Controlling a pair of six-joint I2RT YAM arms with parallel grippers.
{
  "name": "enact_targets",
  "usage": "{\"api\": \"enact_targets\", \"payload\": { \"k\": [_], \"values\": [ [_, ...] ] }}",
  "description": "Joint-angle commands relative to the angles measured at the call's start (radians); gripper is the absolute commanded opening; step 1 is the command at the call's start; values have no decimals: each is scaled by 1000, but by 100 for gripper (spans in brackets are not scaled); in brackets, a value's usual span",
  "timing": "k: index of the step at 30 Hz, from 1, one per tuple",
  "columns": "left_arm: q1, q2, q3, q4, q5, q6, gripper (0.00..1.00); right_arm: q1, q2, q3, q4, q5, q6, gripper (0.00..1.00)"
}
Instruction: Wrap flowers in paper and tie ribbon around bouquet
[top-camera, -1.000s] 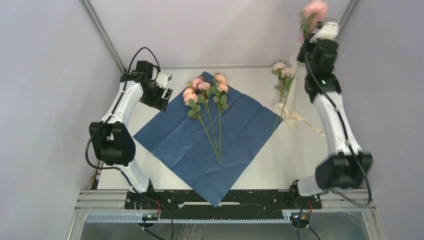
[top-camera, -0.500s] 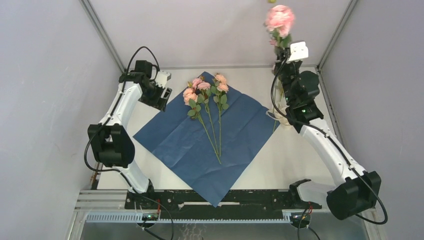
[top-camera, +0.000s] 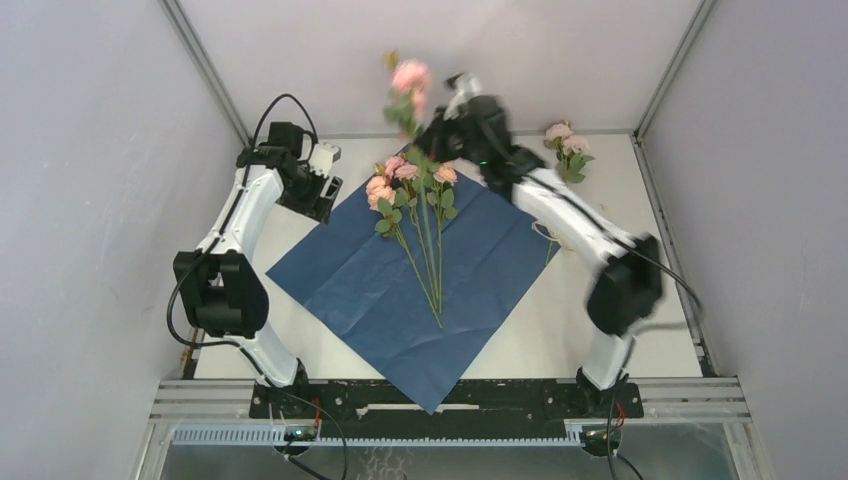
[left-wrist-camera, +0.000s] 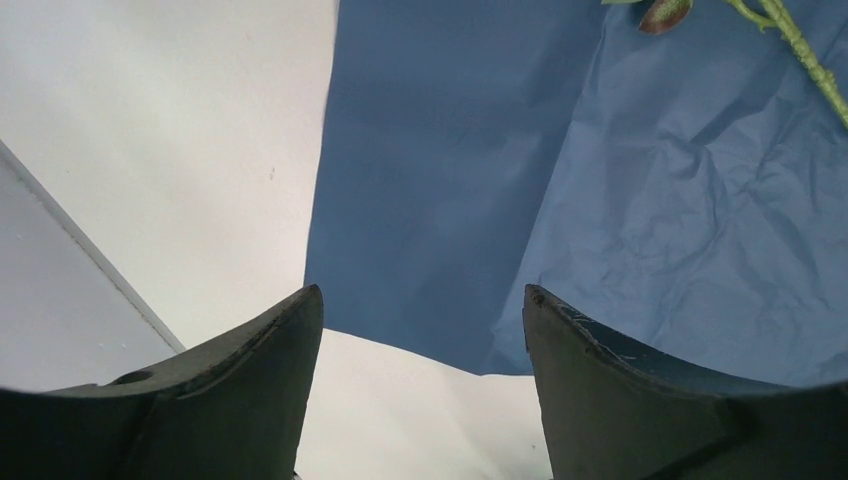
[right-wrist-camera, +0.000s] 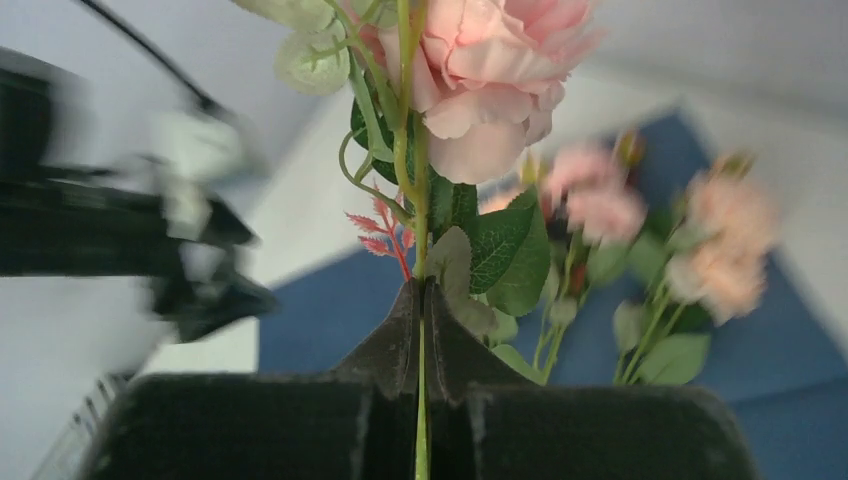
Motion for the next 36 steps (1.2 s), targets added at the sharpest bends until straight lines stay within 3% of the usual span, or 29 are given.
{"api": "enact_targets", "payload": {
  "k": [1,4,7,9,10,12,17,21,23,30,36],
  "values": [
    [5,-41,-33,8,13,10,78,58,336,192,-272,10,61,0],
    [8,-59,-58,19,12,15,78,65,496,331,-330,38,45,1],
    [13,-66,-81,31,9,18,78,34,605,468,-460,21,36,37],
    [17,-59,-84,30,5,22,78,4,620,537,-536,9,2,68],
    [17,-53,-82,29,-2,25,78,-9,609,563,-573,17,-25,76],
    [18,-41,-72,25,-11,29,78,-49,538,573,-631,70,-83,82],
    [19,-26,-47,21,-9,29,78,-283,367,376,-620,169,-148,85],
    [18,-3,-26,16,-6,21,78,-505,452,396,-695,161,-128,58],
    [18,16,-10,5,-6,17,78,-603,510,413,-694,86,-111,55],
    [19,49,22,-19,-28,15,78,-664,651,509,-709,53,-155,74],
    [19,75,40,-25,-38,5,78,-632,776,586,-752,118,-184,72]
  ]
}}
